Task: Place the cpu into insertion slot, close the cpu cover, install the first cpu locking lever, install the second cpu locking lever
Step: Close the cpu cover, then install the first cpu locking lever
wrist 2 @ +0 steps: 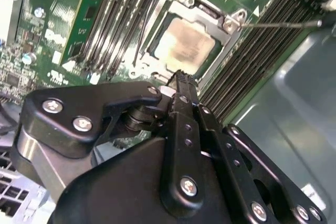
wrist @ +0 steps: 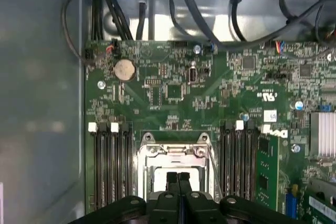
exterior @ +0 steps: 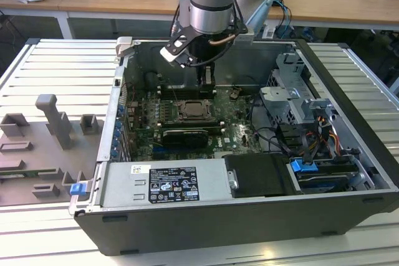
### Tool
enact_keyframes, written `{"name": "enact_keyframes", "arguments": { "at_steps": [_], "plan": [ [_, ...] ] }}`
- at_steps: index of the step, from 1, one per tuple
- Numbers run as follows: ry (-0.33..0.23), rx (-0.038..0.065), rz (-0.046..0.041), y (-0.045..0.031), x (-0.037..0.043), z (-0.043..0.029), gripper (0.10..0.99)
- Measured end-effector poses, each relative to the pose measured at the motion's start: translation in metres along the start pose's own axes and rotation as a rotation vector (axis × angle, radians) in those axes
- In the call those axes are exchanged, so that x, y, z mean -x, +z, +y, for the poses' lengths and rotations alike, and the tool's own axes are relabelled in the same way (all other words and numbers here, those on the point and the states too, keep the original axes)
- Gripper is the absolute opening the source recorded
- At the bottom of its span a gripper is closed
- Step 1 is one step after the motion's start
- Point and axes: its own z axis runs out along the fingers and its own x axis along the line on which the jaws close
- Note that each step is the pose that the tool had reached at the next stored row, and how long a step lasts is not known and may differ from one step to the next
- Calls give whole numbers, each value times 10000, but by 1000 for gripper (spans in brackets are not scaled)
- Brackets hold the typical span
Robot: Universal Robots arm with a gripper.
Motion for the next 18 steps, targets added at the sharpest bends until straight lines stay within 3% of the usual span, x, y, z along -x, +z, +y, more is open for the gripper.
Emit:
{"name": "enact_keyframes", "arguments": {
  "at_steps": [5, 18],
  "plan": [
    [-374, 15, 4, 55, 0, -27, 106],
    [-422, 16, 11, 65, 0, -81, 106]
  ]
}}
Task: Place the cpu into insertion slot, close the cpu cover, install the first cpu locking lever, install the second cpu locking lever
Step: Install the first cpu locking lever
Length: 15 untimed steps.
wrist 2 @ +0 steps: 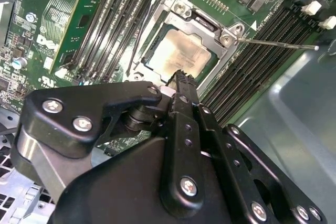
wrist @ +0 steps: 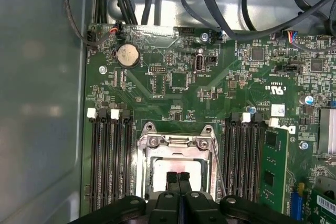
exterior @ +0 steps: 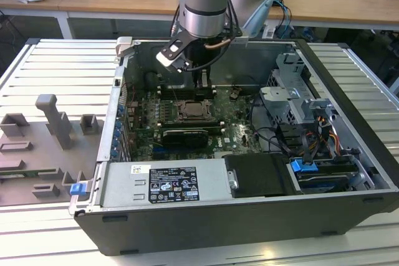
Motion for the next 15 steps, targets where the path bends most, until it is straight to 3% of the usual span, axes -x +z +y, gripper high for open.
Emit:
{"name": "enact_keyframes", "arguments": {
  "at_steps": [12, 15],
  "plan": [
    [0, 1, 1, -2, -1, -43, 106],
    [1, 0, 0, -52, -1, -44, 106]
  ]
}}
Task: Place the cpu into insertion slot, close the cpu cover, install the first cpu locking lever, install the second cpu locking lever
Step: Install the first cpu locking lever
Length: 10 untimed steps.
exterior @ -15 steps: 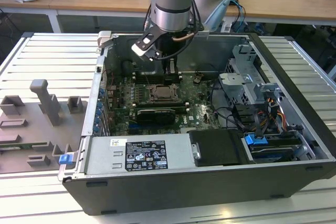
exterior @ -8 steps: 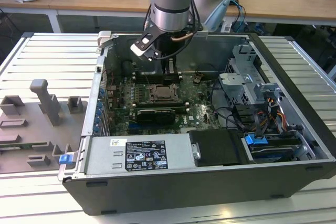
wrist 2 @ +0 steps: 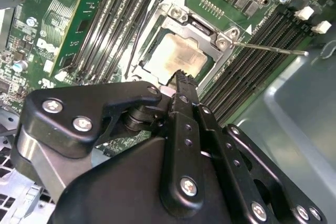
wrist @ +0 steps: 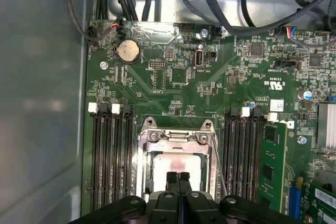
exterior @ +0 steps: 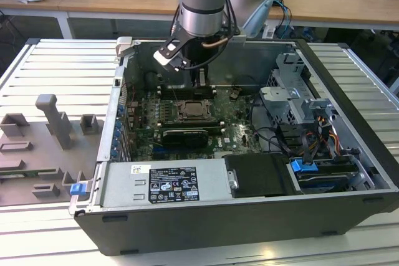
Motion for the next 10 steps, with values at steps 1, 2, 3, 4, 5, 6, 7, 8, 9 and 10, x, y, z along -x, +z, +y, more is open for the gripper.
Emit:
{"name": "enact_keyframes", "arguments": {
  "at_steps": [1, 2, 3, 4, 5, 6, 7, 8, 9, 10],
  "plan": [
    [1, 2, 2, -42, 0, 0, 106],
    [0, 1, 1, -113, 0, 1, 106],
    [0, 3, -1, -172, 1, 2, 106],
    [-1, 3, -2, -208, 1, 3, 106],
    [-1, 3, -13, -276, 1, 4, 106],
    [-6, 5, -20, -306, 1, 3, 106],
    [-109, 7, -17, -308, 1, 4, 106],
    [-376, 10, -14, -307, 1, 3, 106],
    [-545, 11, -11, -304, 1, 4, 106],
    [-878, 12, -9, -301, 1, 3, 106]
  ]
}}
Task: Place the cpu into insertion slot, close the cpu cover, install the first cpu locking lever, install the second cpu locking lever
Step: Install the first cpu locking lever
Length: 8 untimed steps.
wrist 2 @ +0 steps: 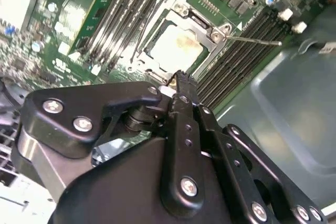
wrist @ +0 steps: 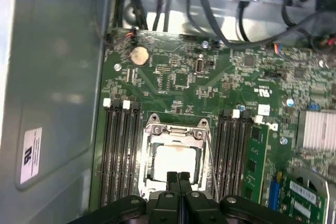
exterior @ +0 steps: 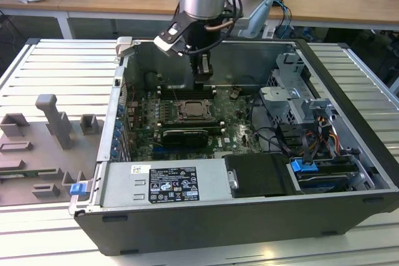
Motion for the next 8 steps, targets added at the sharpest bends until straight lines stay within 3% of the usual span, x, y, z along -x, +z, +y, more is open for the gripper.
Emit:
{"name": "enact_keyframes", "arguments": {
  "at_steps": [4, 8],
  "plan": [
    [-916, 8, 13, 3, -1, 0, 106],
    [-1435, 12, 19, 2, 0, 0, 106]
  ]
}}
